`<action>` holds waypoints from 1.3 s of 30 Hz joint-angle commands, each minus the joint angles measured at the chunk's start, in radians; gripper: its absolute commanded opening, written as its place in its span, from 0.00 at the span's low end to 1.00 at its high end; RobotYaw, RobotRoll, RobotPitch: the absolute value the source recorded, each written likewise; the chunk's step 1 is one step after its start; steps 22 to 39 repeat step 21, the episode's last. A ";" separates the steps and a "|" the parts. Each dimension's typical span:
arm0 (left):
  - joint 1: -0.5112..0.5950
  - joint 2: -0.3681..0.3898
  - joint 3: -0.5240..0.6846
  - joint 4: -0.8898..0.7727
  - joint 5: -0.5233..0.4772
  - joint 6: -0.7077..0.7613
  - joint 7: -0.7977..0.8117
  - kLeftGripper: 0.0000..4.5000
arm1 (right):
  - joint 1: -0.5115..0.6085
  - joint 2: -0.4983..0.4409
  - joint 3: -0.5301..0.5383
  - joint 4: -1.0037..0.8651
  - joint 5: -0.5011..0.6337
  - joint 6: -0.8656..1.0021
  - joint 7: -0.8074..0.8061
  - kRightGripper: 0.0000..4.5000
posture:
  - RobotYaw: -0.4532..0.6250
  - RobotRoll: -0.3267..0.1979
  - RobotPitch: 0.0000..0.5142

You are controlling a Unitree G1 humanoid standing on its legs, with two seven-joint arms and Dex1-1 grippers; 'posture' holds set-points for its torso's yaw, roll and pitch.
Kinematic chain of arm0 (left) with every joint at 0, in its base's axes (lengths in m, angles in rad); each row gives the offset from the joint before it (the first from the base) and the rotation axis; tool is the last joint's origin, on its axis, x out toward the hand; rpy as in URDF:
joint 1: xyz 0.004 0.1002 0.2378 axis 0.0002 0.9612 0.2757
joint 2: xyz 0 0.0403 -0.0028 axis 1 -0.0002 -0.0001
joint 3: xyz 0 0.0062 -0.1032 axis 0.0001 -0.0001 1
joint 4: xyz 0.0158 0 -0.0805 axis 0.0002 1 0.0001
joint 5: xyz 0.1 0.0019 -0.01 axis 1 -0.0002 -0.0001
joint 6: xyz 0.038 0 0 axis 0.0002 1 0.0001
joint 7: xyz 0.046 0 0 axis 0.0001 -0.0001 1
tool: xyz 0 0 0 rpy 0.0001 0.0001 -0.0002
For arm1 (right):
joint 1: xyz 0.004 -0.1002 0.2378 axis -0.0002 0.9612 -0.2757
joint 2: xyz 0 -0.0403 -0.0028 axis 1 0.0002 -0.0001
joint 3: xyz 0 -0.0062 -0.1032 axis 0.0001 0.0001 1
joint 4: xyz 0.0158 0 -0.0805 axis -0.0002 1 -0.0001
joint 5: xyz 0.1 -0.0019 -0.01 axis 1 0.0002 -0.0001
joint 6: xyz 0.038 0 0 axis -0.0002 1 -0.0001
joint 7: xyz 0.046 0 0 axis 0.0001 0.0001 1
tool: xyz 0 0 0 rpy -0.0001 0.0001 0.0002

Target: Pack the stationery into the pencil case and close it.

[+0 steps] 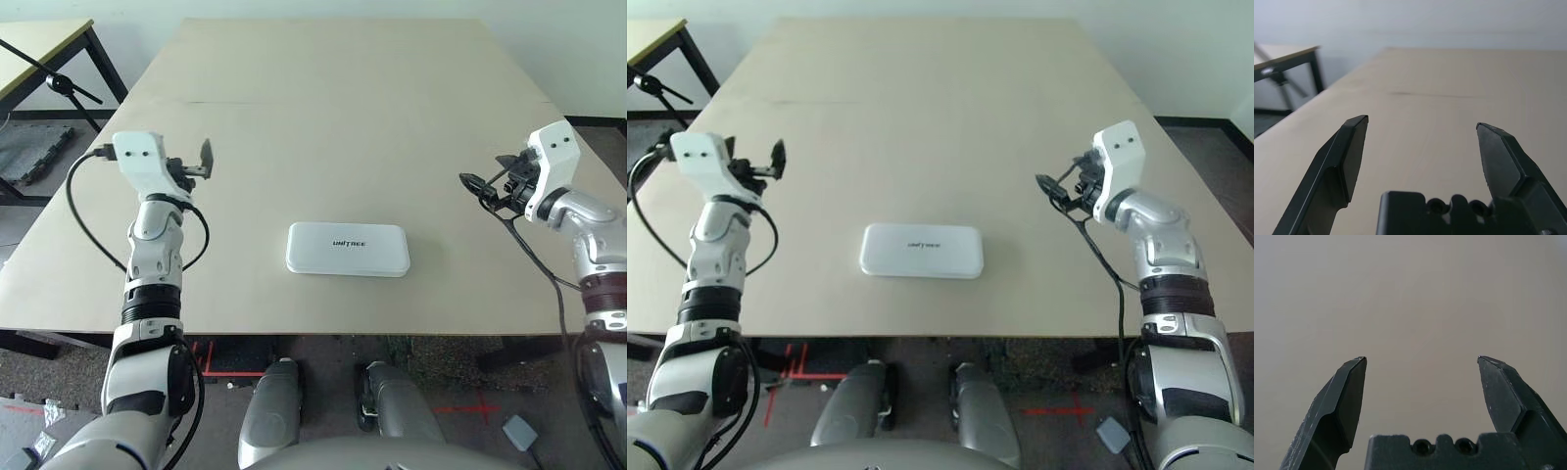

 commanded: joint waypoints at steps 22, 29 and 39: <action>0.095 -0.076 -0.003 -0.096 -0.008 0.031 0.133 0.99 | -0.069 0.059 -0.151 0.210 0.025 -0.148 -0.274 1.00 | 0.51 0.62 0.25; 0.095 -0.076 -0.003 -0.096 -0.008 0.031 0.133 0.99 | -0.069 0.059 -0.151 0.210 0.025 -0.148 -0.274 1.00 | 0.51 0.62 0.25; 0.095 -0.076 -0.003 -0.096 -0.008 0.031 0.133 0.99 | -0.069 0.059 -0.151 0.210 0.025 -0.148 -0.274 1.00 | 0.51 0.62 0.25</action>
